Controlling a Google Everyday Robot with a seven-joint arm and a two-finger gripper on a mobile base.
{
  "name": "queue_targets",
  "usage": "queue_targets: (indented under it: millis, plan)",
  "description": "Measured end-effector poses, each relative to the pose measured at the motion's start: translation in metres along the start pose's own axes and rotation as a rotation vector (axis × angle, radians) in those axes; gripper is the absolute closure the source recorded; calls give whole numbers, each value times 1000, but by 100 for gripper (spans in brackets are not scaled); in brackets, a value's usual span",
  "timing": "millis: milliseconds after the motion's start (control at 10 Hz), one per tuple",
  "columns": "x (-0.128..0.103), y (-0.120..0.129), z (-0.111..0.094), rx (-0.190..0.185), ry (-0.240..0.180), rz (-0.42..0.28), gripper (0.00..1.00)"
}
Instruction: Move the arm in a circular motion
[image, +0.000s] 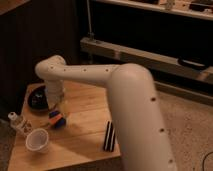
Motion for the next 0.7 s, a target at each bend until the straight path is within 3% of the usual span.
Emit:
queue_targets:
  millis: [200,400,700]
  plan:
    - [38,-28,-19,26,28,18,35]
    - [79,-36,-37,51,56,73,35]
    - [119,-4,-56,89,81,188,35]
